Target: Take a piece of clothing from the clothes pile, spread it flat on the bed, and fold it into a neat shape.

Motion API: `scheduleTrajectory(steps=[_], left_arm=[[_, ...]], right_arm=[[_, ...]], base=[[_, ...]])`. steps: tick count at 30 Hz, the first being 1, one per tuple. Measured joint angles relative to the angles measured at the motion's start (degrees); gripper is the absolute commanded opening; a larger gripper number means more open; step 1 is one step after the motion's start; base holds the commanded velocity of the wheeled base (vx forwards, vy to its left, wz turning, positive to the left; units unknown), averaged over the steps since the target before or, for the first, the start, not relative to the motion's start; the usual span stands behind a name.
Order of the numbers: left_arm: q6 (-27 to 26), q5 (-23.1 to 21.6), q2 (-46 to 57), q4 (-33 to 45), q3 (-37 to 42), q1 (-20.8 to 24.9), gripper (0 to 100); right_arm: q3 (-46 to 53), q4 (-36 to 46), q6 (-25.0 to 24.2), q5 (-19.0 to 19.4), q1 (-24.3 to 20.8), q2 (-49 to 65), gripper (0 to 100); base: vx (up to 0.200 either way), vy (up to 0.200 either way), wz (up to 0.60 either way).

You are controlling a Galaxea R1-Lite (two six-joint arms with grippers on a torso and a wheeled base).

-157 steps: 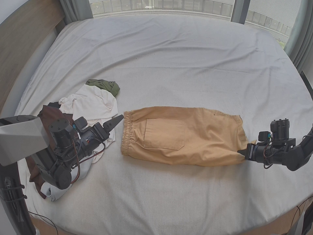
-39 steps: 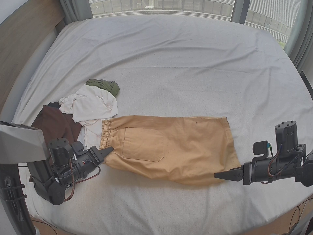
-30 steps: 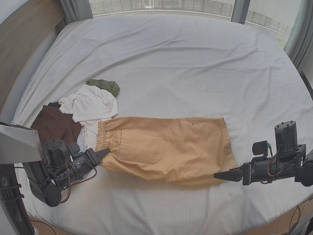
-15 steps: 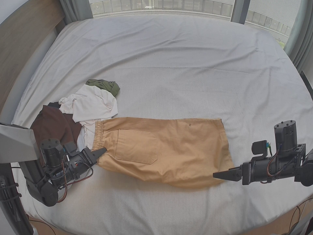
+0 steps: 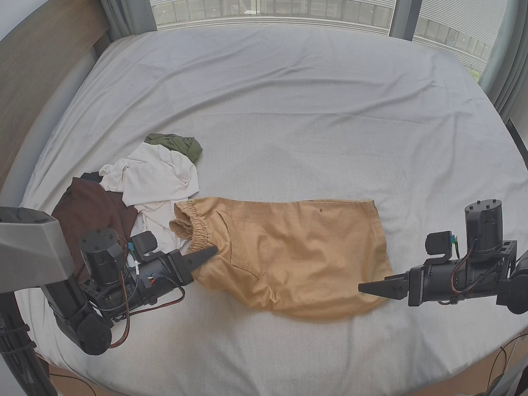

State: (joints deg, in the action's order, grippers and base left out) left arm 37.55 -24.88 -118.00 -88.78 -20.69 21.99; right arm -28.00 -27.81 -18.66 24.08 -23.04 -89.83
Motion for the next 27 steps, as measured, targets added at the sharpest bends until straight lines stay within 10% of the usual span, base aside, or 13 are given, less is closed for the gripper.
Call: scheduleTrajectory(steps=[27], left_arm=[[-0.5, 3.9, -8.7, 0.6, -18.3, 13.4, 0]], right_arm=[[-1.2, -4.1, -1.4, 0.0, 0.1, 1.0, 100]], base=[[0.000, 0.000, 0.00]])
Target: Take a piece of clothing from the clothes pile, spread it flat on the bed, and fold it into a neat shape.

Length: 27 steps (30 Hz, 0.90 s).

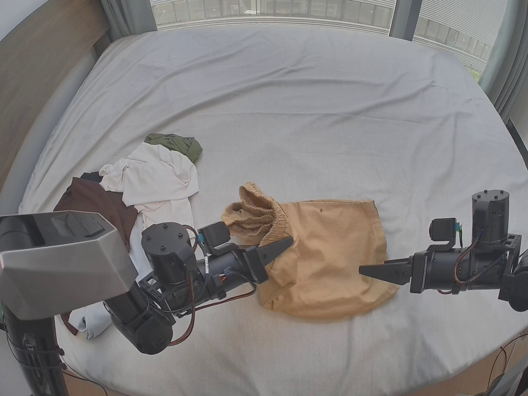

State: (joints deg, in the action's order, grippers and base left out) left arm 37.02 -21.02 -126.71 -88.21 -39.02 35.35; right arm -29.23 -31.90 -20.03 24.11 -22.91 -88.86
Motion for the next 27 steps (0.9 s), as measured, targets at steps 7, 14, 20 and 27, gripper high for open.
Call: scheduleTrajectory(steps=[7, 14, 20, 27], left_arm=[[1.4, 0.2, -2.1, 1.9, -4.9, 3.0, 0], [1.8, 0.6, -4.4, 6.0, -10.3, 5.6, 0], [3.9, 1.0, -5.5, 10.2, -14.7, 7.5, 0], [4.2, 1.1, -6.3, 15.2, -18.9, 9.4, 0]], right_arm=[[-1.2, -0.1, -1.5, 0.0, 0.1, 0.9, 100], [-2.1, -0.1, -2.0, 0.0, 0.4, 1.4, 100], [-2.7, -0.1, -2.3, 0.0, 0.6, 2.1, 100], [-3.2, -0.1, -2.6, 0.0, 0.9, 2.5, 100]], base=[[0.000, 0.000, 0.00], [0.000, 0.000, 0.00], [0.000, 0.000, 0.00], [0.000, 0.000, 0.00]])
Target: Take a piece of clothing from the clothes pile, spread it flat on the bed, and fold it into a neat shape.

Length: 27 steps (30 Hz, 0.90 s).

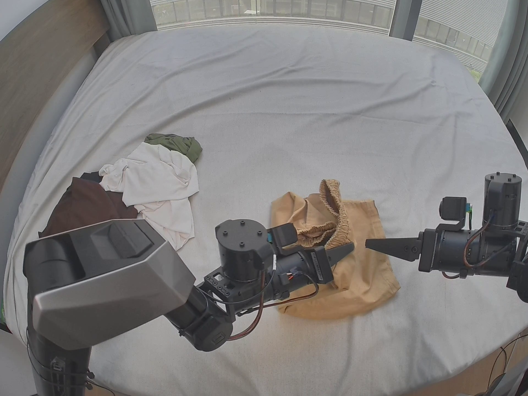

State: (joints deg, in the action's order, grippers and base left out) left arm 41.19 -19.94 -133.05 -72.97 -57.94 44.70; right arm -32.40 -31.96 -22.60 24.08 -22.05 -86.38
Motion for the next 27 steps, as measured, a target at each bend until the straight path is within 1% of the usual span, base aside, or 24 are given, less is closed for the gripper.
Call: scheduleTrajectory(steps=[6, 20, 21, 27], left_arm=[[0.0, 0.5, -0.7, 3.3, -2.7, 1.1, 0], [0.0, 0.8, -3.5, 3.7, -5.1, 1.3, 0], [0.0, 0.8, -3.6, 3.7, -5.2, 1.3, 100], [0.0, 0.8, -4.2, 3.7, -5.7, 1.7, 100]], right_arm=[[-0.1, 0.0, -0.5, 0.0, 0.1, 0.1, 100], [-0.3, 0.0, -0.5, 0.0, 0.0, 0.1, 100], [-0.3, 0.0, -0.5, 0.0, 0.0, 0.1, 100], [-0.3, 0.0, -0.5, 0.0, 0.0, 0.1, 100]], base=[[0.000, 0.000, 0.00], [0.000, 0.000, 0.00], [0.000, 0.000, 0.00], [0.000, 0.000, 0.00]])
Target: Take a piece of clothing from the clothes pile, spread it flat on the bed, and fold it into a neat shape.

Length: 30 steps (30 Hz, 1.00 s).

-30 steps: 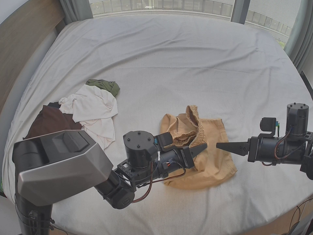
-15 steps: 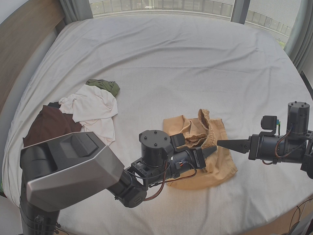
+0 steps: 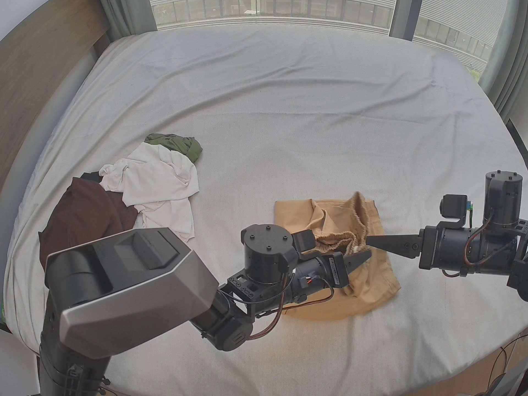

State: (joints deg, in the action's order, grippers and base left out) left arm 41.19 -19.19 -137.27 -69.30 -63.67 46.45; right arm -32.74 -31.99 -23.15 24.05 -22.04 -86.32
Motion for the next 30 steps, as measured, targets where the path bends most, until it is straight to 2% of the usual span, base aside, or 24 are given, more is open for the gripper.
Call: scheduleTrajectory(steps=[6, 12, 19, 26, 30], left_arm=[[-0.2, 2.1, 0.0, 0.0, 0.2, 1.5, 100], [-0.4, 3.9, 1.5, -0.3, 2.0, 0.8, 100], [-0.6, 3.9, 7.5, -2.6, 10.2, -4.9, 100], [-1.5, 2.7, 12.8, -8.7, 18.2, -13.4, 100], [-3.2, 2.2, 14.2, -11.8, 20.8, -16.5, 100]], right_arm=[[0.0, 0.0, 0.0, -0.1, 0.0, 0.0, 100], [0.5, 0.0, 0.1, -0.3, 0.2, -0.3, 100], [0.6, -0.4, 0.1, -0.3, 0.7, -3.0, 100], [0.8, -5.8, 0.3, -0.5, 3.1, -7.8, 100], [0.7, -8.8, 0.4, -1.5, 4.7, -10.9, 100]], base=[[0.000, 0.000, 0.00], [0.000, 0.000, 0.00], [0.000, 0.000, 0.00], [0.000, 0.000, 0.00], [0.000, 0.000, 0.00]])
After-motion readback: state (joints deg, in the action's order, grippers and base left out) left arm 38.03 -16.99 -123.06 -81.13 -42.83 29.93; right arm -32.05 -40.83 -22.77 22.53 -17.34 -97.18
